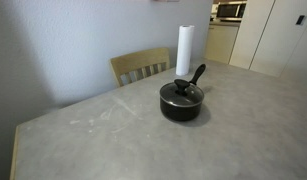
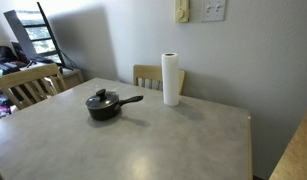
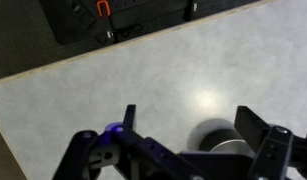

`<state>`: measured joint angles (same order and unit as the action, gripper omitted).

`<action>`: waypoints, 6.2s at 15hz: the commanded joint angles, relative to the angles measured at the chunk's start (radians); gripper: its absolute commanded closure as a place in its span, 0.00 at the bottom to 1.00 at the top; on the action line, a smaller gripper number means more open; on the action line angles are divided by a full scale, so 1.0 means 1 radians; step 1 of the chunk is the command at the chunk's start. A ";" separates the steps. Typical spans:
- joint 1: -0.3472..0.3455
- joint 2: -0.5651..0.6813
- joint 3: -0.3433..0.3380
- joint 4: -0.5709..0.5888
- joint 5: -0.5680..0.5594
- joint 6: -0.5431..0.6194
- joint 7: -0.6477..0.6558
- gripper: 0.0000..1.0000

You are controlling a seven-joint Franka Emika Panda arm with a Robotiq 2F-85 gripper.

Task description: Remove the lid from the pot and put it on the table

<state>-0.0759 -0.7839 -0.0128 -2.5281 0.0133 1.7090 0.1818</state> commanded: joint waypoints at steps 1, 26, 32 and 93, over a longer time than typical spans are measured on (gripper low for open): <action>-0.007 0.001 0.005 0.002 0.003 -0.002 -0.004 0.00; 0.046 0.175 0.013 0.091 0.018 0.099 -0.069 0.00; 0.100 0.423 0.031 0.185 0.035 0.223 -0.093 0.00; 0.179 1.421 0.074 0.917 -0.021 0.448 -0.125 0.28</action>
<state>0.1000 0.6376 0.0684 -1.6246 -0.0207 2.1938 0.0379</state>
